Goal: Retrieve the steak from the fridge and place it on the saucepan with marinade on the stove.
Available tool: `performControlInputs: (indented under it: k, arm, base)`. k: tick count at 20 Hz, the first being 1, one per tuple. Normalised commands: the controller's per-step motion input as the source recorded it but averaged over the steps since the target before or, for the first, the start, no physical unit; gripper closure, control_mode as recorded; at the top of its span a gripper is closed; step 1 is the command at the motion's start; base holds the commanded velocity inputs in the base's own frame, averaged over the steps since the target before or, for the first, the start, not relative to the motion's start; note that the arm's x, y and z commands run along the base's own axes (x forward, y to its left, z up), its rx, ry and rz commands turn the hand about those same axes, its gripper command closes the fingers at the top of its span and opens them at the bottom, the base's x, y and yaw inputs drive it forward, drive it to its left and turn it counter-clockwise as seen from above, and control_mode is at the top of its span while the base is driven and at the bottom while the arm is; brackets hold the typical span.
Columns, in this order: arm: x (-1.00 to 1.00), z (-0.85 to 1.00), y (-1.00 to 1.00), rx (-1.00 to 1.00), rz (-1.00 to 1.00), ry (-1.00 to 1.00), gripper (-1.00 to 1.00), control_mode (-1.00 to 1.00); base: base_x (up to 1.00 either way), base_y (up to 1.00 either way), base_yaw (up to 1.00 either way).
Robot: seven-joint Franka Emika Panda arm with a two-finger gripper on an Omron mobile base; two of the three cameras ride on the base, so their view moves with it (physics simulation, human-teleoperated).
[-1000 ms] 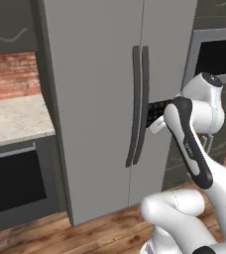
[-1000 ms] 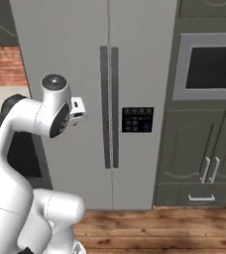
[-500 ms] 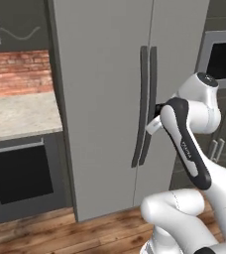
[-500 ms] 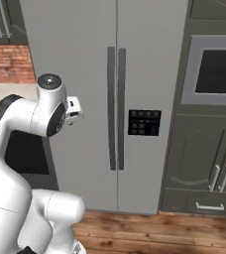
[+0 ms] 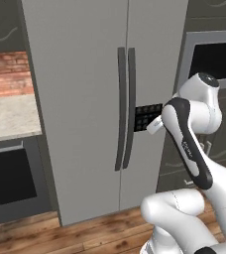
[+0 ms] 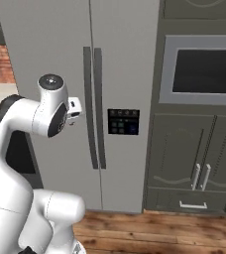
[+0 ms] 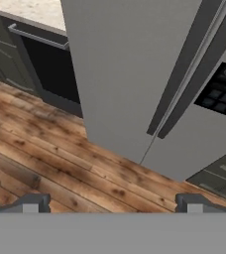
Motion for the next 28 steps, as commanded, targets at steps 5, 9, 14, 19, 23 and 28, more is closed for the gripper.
performControlInputs:
  k: [5,9,14,19,23,28]
  arm:
    - [0.00,0.00,0.00,0.00,0.00,0.00,-1.00,1.00]
    - [0.00,0.00,0.00,0.00,0.00,0.00,-1.00,1.00]
    - [0.00,0.00,0.00,0.00,-0.07,0.00,-1.00,-1.00]
    - [0.02,0.00,0.00,0.00,-0.07,0.01,-1.00,-1.00]
    - [0.14,-0.07,0.00,0.00,-0.02,0.04,-1.00,-1.00]
    - [0.52,-0.15,0.00,-0.01,-0.03,0.01,-1.00,-1.00]
  base:
    - [0.00,0.00,0.00]
    - [0.00,0.00,0.00]
    - [0.00,0.00,-0.01]
    - [0.00,0.00,0.00]
    - [0.00,0.00,0.00]
    - [0.00,0.00,0.00]
